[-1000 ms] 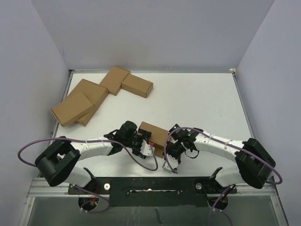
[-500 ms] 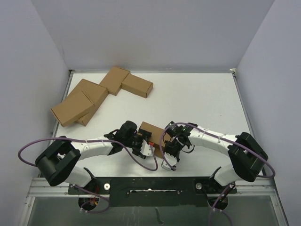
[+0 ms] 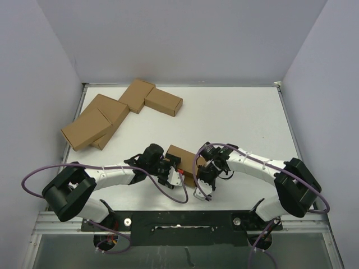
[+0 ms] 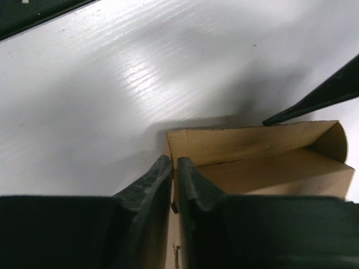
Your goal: Fold the paper box
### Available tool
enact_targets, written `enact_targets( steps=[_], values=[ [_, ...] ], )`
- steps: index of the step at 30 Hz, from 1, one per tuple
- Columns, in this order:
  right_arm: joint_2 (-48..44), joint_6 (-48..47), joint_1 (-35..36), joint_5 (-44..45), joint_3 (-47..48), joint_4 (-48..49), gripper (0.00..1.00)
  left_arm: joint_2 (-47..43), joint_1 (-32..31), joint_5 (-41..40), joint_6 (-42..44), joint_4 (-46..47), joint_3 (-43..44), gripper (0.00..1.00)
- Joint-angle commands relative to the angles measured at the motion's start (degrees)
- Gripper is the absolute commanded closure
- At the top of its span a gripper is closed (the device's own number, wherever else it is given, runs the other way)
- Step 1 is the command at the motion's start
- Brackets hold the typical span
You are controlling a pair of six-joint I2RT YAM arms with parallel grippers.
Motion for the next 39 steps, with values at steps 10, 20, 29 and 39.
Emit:
enact_targets(
  steps=[10, 20, 29, 39],
  values=[
    [-10.9, 1.2, -7.6, -11.7, 2.4, -4.2, 0.63, 1.8, 0.0, 2.7, -0.9, -3.7, 1.4, 0.25],
    [-7.0, 28.9, -34.0, -35.1, 4.1, 3.4, 0.40, 2.1, -0.3, 2.3, -3.2, -4.8, 3.4, 0.29],
    [-3.7, 41.7, -35.4, -33.1, 4.8, 7.0, 0.30, 2.2, -0.7, 1.9, -4.8, -6.9, 5.4, 0.37],
    [1.6, 56.4, -35.7, -29.6, 6.9, 12.1, 0.31, 3.2, -0.8, 2.1, -5.9, -7.8, 6.9, 0.53]
  ],
)
